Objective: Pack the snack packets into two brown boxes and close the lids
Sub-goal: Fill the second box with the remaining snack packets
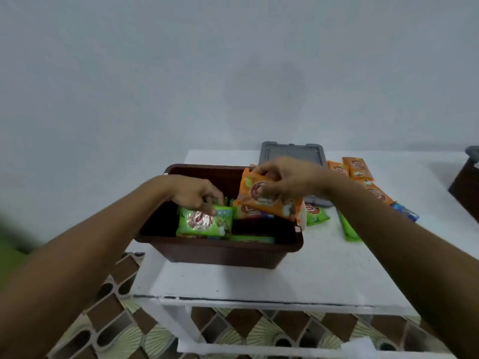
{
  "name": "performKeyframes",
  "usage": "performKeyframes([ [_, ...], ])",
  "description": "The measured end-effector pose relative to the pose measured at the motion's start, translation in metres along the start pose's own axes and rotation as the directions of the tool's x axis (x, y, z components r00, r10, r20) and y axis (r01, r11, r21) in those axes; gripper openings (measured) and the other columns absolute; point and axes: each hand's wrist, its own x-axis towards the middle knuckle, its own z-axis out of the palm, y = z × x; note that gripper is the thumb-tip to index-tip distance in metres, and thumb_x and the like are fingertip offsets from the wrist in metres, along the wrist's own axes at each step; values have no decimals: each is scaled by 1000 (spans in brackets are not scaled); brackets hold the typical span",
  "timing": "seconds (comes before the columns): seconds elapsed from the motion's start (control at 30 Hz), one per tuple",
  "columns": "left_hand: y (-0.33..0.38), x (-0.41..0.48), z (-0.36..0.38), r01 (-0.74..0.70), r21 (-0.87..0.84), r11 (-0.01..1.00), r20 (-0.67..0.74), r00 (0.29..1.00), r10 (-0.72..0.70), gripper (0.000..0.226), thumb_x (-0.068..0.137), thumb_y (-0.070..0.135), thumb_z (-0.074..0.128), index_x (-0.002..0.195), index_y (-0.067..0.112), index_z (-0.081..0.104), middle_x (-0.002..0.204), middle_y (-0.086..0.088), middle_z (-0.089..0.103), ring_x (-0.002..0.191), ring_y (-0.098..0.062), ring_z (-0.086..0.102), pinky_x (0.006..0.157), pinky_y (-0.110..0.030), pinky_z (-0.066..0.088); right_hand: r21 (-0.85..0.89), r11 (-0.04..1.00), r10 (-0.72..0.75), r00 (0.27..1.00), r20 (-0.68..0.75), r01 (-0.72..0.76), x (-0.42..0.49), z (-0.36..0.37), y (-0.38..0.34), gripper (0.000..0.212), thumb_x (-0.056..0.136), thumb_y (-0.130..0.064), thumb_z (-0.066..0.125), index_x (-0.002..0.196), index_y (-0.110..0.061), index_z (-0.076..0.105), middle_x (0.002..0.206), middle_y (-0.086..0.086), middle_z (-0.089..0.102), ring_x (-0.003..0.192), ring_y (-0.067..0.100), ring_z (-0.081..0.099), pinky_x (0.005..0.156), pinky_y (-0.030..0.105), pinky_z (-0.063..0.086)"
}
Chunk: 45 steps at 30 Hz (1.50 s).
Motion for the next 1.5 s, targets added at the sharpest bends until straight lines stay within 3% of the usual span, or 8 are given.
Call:
performKeyframes([
  [0.17, -28, 5, 24, 74, 233, 970, 42, 995, -86, 34, 91, 30, 66, 123, 20, 63, 112, 1, 64, 102, -18, 60, 88, -31, 49, -364, 930, 51, 957, 284, 58, 36, 57, 4, 30, 92, -25, 62, 123, -23, 61, 93, -14, 58, 90, 12, 59, 78, 26, 46],
  [0.3, -29, 4, 30, 7, 320, 947, 99, 994, -41, 24, 92, 31, 63, 114, 23, 67, 109, 7, 65, 98, -14, 59, 88, -35, 49, -518, 855, 144, 943, 301, 35, 44, 85, 17, 31, 96, -23, 55, 126, -19, 61, 107, 0, 60, 98, 19, 56, 80, 29, 41],
  [0.73, -29, 2, 28, -41, 346, 937, 66, 998, 19, 27, 94, 33, 61, 119, 23, 66, 112, 6, 64, 94, -8, 55, 82, -28, 48, -544, 838, 131, 957, 259, 33, 42, 87, 22, 29, 92, -27, 63, 120, -21, 64, 110, -3, 62, 93, 12, 53, 78, 24, 41],
  [1.0, -27, 3, 29, 18, 485, 874, -224, 969, 104, 35, 91, 42, 58, 123, 29, 58, 115, 8, 53, 104, -15, 54, 82, -40, 52, -758, 650, -172, 982, -73, 58, 17, 72, 22, 26, 92, -46, 52, 102, -25, 64, 91, -2, 65, 77, 17, 60, 67, 29, 45],
  [1.13, -12, 4, 26, 55, 563, 825, -312, 938, 151, 40, 93, 42, 55, 131, 29, 54, 130, 10, 45, 108, -13, 53, 76, -33, 52, -570, 820, -205, 956, -211, 49, 0, 49, 42, 21, 93, -39, 55, 105, -24, 64, 99, -10, 65, 89, 7, 58, 84, 29, 49],
  [1.27, 13, 11, 22, 12, 522, 853, -461, 845, 271, 37, 90, 41, 59, 125, 29, 58, 134, 12, 43, 108, -11, 54, 75, -29, 50, -523, 850, -295, 881, -369, 65, -23, 28, 76, 23, 92, -35, 54, 108, -24, 67, 110, -10, 68, 102, 10, 56, 94, 41, 45],
  [1.37, 40, 20, 21, -30, 512, 858, -477, 821, 314, 33, 90, 43, 60, 120, 31, 59, 126, 14, 49, 106, -10, 55, 77, -35, 52, -398, 913, -238, 914, -329, 94, -46, 24, 101, 36, 98, -33, 53, 133, -29, 56, 143, -14, 49, 129, 4, 42, 109, 30, 32],
  [1.5, 79, 35, 23, -58, 504, 862, -489, 803, 340, 32, 91, 41, 60, 120, 29, 60, 125, 13, 51, 107, -9, 52, 81, -35, 52, -411, 907, -82, 917, -392, -94, -70, 19, 146, 49, 99, -40, 49, 146, -31, 40, 152, -6, 39, 139, 14, 34, 111, 32, 27],
])
